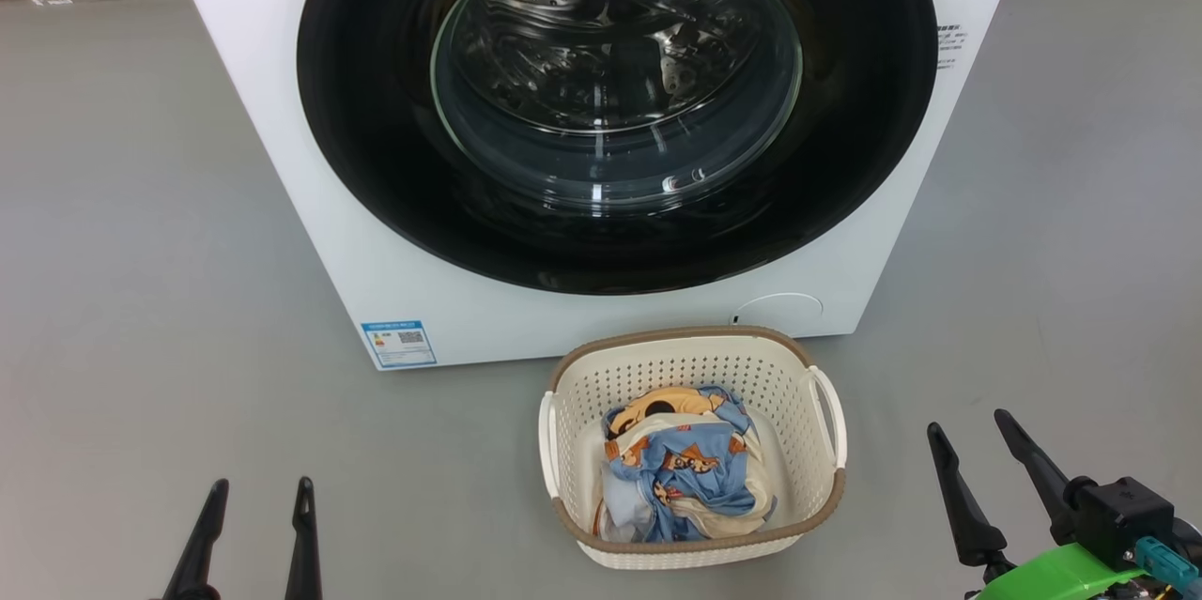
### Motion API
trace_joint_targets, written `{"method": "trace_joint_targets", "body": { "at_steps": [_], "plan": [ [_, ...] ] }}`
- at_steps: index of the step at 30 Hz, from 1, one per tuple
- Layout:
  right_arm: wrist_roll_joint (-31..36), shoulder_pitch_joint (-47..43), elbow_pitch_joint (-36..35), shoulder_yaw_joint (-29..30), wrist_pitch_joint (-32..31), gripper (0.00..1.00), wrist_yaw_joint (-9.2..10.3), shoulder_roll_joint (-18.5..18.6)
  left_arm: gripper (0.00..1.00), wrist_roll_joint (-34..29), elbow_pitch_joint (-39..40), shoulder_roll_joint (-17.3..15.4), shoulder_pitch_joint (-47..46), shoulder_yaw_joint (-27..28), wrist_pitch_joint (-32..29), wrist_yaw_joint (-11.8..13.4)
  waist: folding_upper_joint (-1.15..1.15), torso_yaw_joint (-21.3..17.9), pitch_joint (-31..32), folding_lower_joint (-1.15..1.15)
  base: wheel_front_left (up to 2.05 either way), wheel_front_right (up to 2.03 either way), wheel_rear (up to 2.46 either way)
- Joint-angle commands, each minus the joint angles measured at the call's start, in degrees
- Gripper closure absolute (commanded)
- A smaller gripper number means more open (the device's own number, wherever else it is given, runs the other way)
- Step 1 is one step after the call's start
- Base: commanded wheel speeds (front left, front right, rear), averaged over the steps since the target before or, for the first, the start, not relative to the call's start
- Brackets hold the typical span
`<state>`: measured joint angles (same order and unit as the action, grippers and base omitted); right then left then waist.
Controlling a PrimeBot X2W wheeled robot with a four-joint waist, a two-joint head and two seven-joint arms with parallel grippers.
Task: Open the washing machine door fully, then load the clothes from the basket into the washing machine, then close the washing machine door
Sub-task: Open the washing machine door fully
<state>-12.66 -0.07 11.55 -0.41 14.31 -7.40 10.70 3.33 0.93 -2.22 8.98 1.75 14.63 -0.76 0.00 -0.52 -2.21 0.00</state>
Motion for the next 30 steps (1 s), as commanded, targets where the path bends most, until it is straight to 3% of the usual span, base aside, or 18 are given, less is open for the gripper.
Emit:
{"method": "trace_joint_targets", "body": {
  "at_steps": [1,13,30],
  "plan": [
    [0.5,0.5,-1.6,-1.0,0.7,0.0,-0.09,0.8,0.0,0.3,1.2,-0.7,-1.2,1.9,0.4,0.3,0.0,0.0,-0.1,0.0,0.0,0.0,0.0],
    [0.2,0.7,-1.6,-1.3,0.7,0.0,-0.09,1.0,0.0,0.3,1.4,-0.7,-1.5,1.3,0.4,0.5,0.0,0.3,-0.5,0.0,0.16,0.62,-0.78],
    [0.0,1.0,-1.5,-1.8,0.7,0.0,-0.09,0.9,0.0,1.9,3.0,-0.7,-2.0,1.4,0.4,1.9,0.0,-0.2,-0.9,0.0,0.95,1.31,-2.26]
  ]
}}
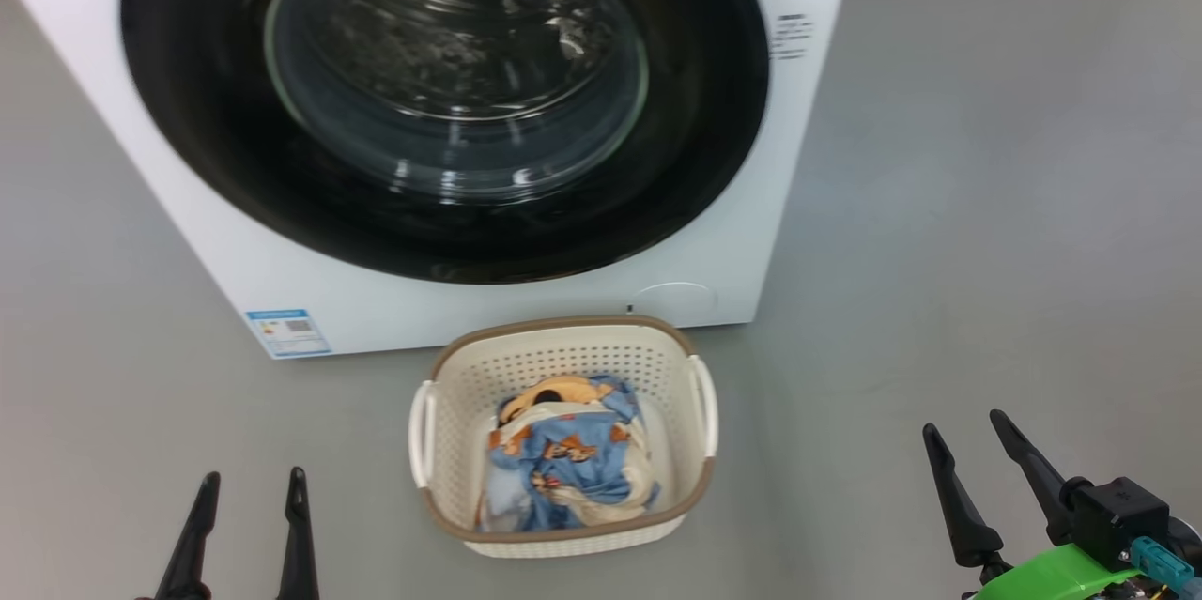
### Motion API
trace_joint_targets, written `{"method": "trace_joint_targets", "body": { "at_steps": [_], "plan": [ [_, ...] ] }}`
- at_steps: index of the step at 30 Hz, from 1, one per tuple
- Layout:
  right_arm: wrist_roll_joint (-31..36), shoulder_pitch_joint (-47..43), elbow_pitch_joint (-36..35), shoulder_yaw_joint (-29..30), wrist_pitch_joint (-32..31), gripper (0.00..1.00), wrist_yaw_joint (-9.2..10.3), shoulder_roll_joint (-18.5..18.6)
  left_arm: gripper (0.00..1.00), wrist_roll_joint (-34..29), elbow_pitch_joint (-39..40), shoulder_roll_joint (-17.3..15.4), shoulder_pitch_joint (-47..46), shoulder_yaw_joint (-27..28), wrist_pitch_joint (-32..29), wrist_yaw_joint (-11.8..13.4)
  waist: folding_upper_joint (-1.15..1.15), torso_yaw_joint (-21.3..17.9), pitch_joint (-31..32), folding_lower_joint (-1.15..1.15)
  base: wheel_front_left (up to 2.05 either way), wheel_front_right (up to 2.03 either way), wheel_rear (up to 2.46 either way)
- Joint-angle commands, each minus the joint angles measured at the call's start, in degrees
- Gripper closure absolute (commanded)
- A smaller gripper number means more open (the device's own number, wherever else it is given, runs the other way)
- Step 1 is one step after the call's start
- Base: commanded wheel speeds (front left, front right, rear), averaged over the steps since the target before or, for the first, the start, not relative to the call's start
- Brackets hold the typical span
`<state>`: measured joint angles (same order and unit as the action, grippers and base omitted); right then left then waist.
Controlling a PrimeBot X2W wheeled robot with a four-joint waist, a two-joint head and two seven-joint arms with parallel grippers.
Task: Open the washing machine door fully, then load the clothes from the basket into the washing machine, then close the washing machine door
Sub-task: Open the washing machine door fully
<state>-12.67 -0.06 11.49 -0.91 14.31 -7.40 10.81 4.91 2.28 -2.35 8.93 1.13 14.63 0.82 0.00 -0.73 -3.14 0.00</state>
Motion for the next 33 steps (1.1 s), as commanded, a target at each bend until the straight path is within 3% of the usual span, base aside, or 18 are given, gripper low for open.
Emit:
{"method": "trace_joint_targets", "body": {
  "at_steps": [1,9,31,32,33],
  "plan": [
    [0.0,1.0,-1.4,-1.4,0.7,0.0,-0.09,0.8,0.0,0.5,1.8,-0.5,-1.9,2.2,0.4,0.6,0.0,-0.1,0.0,0.0,0.83,0.83,-1.67],
    [-0.3,1.1,-1.3,-1.5,0.7,0.0,-0.09,0.9,0.0,0.6,1.8,-0.5,-1.8,1.7,0.4,1.0,0.0,-0.1,-0.1,0.0,0.45,0.45,-0.9],
    [-0.7,1.0,-2.4,-1.7,0.7,0.0,-0.09,1.0,0.0,1.4,1.7,-0.5,-1.6,1.3,0.4,1.3,0.0,0.2,-0.1,0.0,0.0,0.0,0.0],
    [-0.9,1.0,-2.6,-2.0,0.7,0.67,-0.09,1.0,0.0,1.4,1.7,-0.5,-1.5,1.2,0.4,1.3,0.0,0.2,-0.1,0.0,0.0,0.0,0.0],
    [-1.1,1.1,-2.9,-2.2,0.7,1.0,-0.09,1.1,0.0,1.5,1.7,-0.5,-1.5,1.2,0.4,1.3,0.0,0.2,-0.1,0.0,0.0,0.0,0.0]
  ]
}}
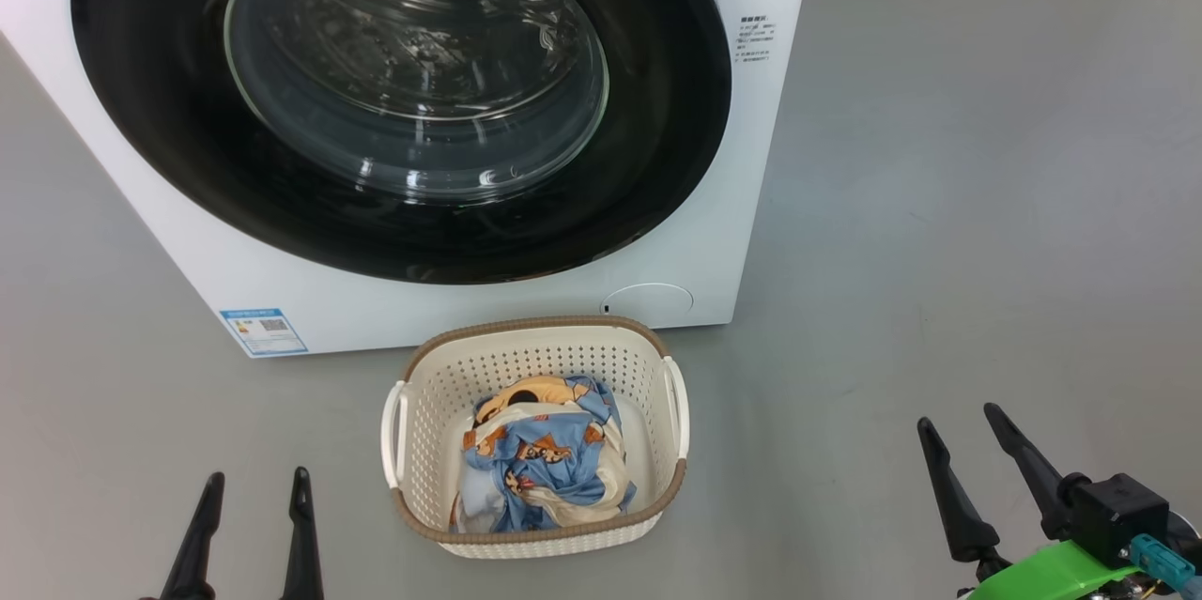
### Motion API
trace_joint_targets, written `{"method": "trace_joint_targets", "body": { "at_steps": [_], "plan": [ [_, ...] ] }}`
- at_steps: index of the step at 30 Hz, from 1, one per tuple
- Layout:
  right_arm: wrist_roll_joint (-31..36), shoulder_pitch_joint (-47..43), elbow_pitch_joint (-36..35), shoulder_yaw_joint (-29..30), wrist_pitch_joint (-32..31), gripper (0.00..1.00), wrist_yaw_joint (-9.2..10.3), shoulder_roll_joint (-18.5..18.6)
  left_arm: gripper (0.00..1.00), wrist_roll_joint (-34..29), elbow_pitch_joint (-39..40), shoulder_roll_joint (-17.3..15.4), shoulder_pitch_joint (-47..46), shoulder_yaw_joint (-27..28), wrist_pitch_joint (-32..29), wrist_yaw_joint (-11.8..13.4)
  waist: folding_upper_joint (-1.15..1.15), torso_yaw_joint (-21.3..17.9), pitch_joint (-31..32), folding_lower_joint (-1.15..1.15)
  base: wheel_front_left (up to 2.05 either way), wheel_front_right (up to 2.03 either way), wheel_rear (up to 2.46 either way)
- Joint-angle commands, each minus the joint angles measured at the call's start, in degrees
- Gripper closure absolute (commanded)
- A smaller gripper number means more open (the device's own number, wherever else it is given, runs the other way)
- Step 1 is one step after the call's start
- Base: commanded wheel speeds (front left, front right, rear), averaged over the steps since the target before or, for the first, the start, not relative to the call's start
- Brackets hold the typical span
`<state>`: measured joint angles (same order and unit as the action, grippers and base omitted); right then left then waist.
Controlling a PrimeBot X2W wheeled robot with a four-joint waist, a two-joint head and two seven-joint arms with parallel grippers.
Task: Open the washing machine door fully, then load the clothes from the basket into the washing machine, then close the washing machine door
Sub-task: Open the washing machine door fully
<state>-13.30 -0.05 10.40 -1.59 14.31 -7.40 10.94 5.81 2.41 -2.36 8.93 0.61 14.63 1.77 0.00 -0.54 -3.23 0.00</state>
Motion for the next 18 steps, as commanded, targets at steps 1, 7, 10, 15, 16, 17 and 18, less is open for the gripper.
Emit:
{"method": "trace_joint_targets", "body": {
  "at_steps": [1,7,10,15,16,17,18],
  "plan": [
    [-0.7,1.1,-2.1,-1.5,0.7,1.0,-0.09,1.0,0.0,0.6,1.6,-0.5,-1.5,1.7,0.4,0.4,0.0,0.0,0.0,0.0,0.0,0.0,0.0],
    [-1.2,0.9,-2.6,-1.5,0.7,1.0,-0.09,1.1,0.0,0.7,1.7,-0.5,-1.5,1.5,0.4,0.5,0.0,0.1,0.0,0.0,0.0,0.0,0.0],
    [-1.6,0.8,-2.8,-1.4,0.7,1.0,-0.09,1.0,0.0,0.7,1.7,-0.5,-1.4,1.5,0.4,0.6,0.0,0.2,-0.1,0.0,0.0,0.0,0.0],
    [-4.9,0.6,-3.1,0.5,0.7,1.0,-0.09,-0.6,0.0,1.2,1.8,-0.5,-1.4,1.0,0.4,0.4,0.0,0.5,-0.1,0.0,0.0,0.0,0.0],
    [-5.8,0.6,-3.2,1.0,0.7,1.0,-0.09,-1.0,0.0,1.3,1.9,-0.5,-1.4,1.0,0.4,0.3,0.0,0.6,-0.2,0.0,0.0,0.0,0.0],
    [-6.8,0.6,-3.4,1.7,0.7,1.0,-0.09,-1.5,0.0,1.3,1.9,-0.5,-1.4,1.0,0.4,0.3,0.0,0.6,-0.2,0.0,0.0,0.0,0.0],
    [-7.8,0.6,-3.5,2.2,0.7,1.0,-0.09,-1.9,0.0,1.3,1.8,-0.5,-1.4,0.9,0.4,0.4,0.0,0.7,-0.2,0.0,0.0,0.0,0.0]
  ]
}}
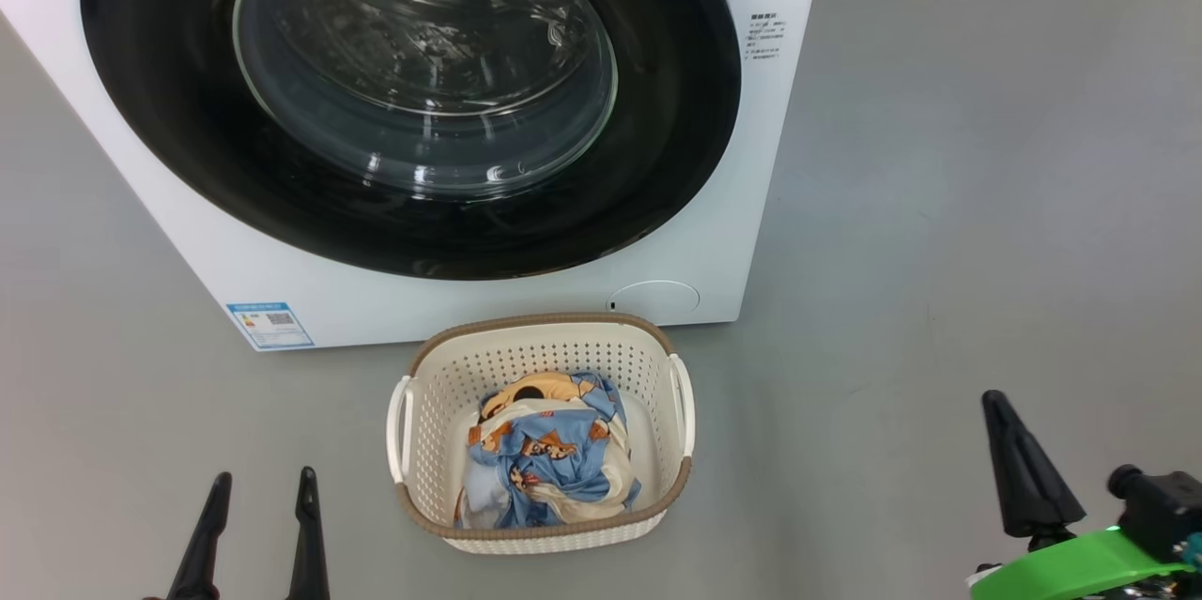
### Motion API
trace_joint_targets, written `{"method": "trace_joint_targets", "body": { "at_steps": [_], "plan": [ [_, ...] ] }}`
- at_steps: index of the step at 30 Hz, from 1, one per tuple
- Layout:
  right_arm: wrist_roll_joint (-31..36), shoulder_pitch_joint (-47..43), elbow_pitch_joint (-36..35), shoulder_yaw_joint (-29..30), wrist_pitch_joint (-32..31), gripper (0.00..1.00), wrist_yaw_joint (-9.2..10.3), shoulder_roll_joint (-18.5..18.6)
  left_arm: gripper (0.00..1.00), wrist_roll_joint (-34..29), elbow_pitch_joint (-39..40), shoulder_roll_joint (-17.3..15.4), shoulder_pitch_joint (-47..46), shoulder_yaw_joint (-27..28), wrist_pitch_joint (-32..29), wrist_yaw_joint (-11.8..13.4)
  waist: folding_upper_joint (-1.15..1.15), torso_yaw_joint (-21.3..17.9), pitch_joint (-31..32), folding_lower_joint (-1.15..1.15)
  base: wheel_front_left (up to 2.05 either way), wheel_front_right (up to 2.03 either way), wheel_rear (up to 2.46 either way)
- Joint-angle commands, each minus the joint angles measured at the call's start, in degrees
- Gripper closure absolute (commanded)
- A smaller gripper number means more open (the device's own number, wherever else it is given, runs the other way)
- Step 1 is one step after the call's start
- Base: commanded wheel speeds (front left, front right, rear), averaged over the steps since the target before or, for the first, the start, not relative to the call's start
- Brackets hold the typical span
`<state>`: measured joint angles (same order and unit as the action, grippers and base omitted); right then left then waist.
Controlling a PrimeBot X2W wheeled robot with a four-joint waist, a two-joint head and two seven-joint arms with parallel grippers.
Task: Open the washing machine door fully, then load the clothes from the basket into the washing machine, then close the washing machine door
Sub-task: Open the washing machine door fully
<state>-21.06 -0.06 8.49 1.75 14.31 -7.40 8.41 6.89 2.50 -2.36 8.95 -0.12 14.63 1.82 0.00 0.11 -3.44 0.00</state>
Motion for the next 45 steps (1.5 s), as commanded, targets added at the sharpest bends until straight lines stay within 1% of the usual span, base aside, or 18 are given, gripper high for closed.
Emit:
{"method": "trace_joint_targets", "body": {
  "at_steps": [1,4,8,13,19,23,25,28,29,33,36,39,45],
  "plan": [
    [-1.0,0.7,-1.6,-0.7,0.7,1.0,-0.09,0.4,0.0,0.2,1.7,-0.5,-1.4,1.6,0.4,0.3,0.0,0.1,-0.1,0.0,0.0,0.0,0.0],
    [-3.8,0.8,-1.7,0.5,0.7,1.0,-0.09,-0.4,0.0,0.4,1.7,-0.5,-1.4,1.6,0.4,0.2,0.0,0.2,-0.2,0.0,0.0,0.0,0.0],
    [-9.8,1.1,-1.4,2.5,0.7,1.0,-0.09,-1.3,0.0,0.5,1.6,-0.5,-1.4,1.5,0.4,0.0,0.0,0.5,-0.4,0.0,0.0,0.0,0.0],
    [-20.8,2.0,0.3,5.4,0.7,1.0,-0.09,-1.9,0.0,0.7,1.5,-0.5,-1.6,1.3,0.4,-0.1,0.0,1.0,-0.6,0.0,0.0,0.0,0.0],
    [-34.1,3.3,3.5,9.0,0.7,1.0,-0.09,-0.6,0.0,1.2,1.4,-0.5,-1.8,0.5,0.4,-0.2,0.0,2.2,-1.1,0.0,0.0,0.0,0.0],
    [-43.4,4.8,5.9,9.0,0.7,1.0,-0.09,2.1,0.0,1.4,1.6,-0.5,-2.0,-0.3,0.4,-0.3,0.0,2.9,-2.1,0.0,0.0,0.0,0.0],
    [-48.7,5.7,6.5,8.0,0.7,1.0,-0.09,4.3,0.0,1.7,1.5,-0.5,-2.1,-0.9,0.4,-0.3,0.0,3.3,-2.8,0.0,0.0,0.0,0.0],
    [-56.6,7.1,7.3,8.0,0.5,1.0,-0.09,7.8,0.0,1.8,1.7,-0.5,-2.8,-1.9,0.4,-0.4,0.0,4.0,-4.2,0.0,0.0,0.0,0.0],
    [-56.6,7.1,7.3,8.0,0.5,1.0,-0.09,7.8,0.0,1.8,1.7,-0.5,-2.8,-1.9,0.4,-0.4,0.0,4.0,-4.2,0.0,0.0,0.0,0.0],
    [-65.0,9.5,8.0,9.8,-1.9,1.0,-0.09,12.0,0.0,2.0,2.0,-0.5,-3.8,-3.3,0.4,-0.2,0.0,5.0,-6.4,0.0,0.0,0.0,0.0],
    [-68.9,11.6,8.5,11.4,-4.9,1.0,-0.09,14.5,0.0,1.9,1.8,-0.5,-4.5,-4.4,0.4,-0.2,0.0,5.7,-8.0,0.0,0.0,0.0,0.0],
    [-71.4,13.9,8.9,12.6,-8.5,1.0,-0.09,16.4,0.0,1.7,1.6,-0.5,-5.4,-5.3,0.4,-0.2,0.0,6.3,-9.7,0.0,0.0,0.0,0.0],
    [-74.2,19.4,9.4,15.5,-15.1,1.0,-0.09,19.2,0.0,1.4,1.9,-0.5,-6.8,-6.3,0.4,0.0,0.0,7.3,-13.4,0.0,0.0,0.0,0.0]
  ]
}}
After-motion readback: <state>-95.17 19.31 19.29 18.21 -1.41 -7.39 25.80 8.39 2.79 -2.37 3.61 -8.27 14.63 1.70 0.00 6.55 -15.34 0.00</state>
